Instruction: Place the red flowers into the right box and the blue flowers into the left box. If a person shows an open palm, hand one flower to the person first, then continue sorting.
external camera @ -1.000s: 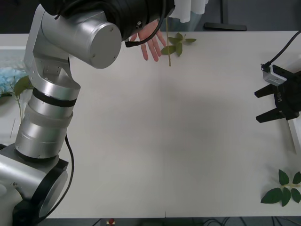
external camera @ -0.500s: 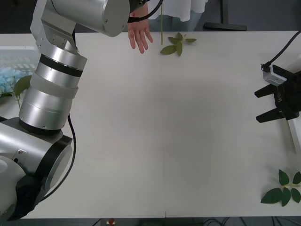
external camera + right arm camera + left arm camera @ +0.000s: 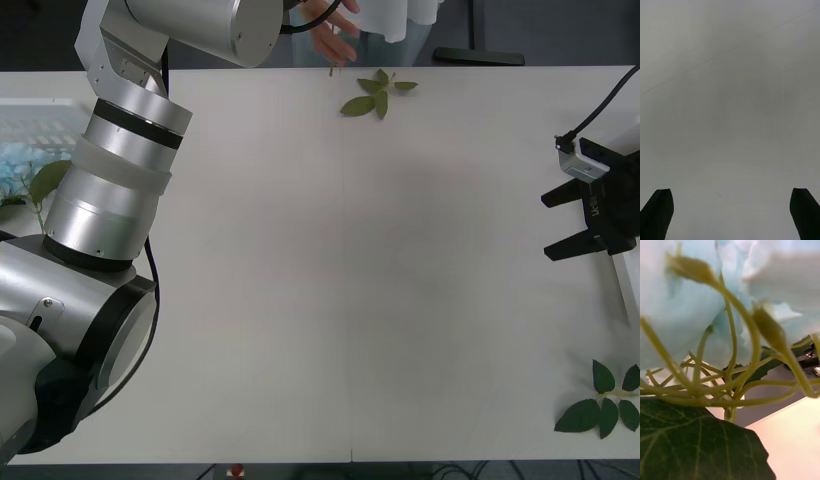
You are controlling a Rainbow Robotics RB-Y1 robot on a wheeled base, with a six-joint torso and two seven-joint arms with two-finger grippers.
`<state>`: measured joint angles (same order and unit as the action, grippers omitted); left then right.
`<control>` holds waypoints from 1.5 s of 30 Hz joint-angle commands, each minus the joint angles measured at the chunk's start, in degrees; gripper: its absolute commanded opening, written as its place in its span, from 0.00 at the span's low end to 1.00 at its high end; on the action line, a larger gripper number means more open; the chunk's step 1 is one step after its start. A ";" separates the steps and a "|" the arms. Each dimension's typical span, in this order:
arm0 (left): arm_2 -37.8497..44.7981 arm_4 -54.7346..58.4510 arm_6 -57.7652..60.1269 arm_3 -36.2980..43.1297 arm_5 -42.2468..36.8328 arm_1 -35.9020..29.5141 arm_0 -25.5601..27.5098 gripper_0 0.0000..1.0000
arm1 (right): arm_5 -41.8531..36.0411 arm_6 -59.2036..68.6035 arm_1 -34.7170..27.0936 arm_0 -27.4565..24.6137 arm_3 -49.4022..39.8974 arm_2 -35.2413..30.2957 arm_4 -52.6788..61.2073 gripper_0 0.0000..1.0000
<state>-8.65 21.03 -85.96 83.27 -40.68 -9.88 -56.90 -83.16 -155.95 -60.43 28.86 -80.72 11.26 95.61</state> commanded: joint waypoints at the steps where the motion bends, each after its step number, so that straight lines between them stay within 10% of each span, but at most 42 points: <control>1: 1.35 0.68 -0.09 0.67 0.78 -0.14 -3.30 0.00 | 0.19 0.95 0.14 1.03 -1.10 -0.10 -0.07 0.91; 23: 1.35 1.56 -0.53 0.76 0.95 -0.49 -3.22 0.02 | 0.19 0.95 0.14 1.03 -1.10 -0.10 -0.07 0.90; 28: 1.70 1.56 -1.05 0.76 1.48 -0.49 -3.22 0.72 | 0.19 0.95 0.14 1.03 -1.10 -0.10 -0.07 0.90; 31: 1.88 1.56 -1.49 0.76 1.48 -0.49 -3.22 0.96 | 0.19 0.95 0.14 1.03 -1.10 -0.10 -0.07 0.90; 45: 2.41 2.44 -3.69 0.76 1.83 -0.58 -3.22 1.00 | 0.19 0.95 0.14 1.03 -1.10 -0.10 -0.07 0.90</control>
<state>-6.90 23.16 -86.76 83.26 -39.73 -9.88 -56.90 -83.16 -155.95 -60.43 28.86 -80.72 11.26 95.61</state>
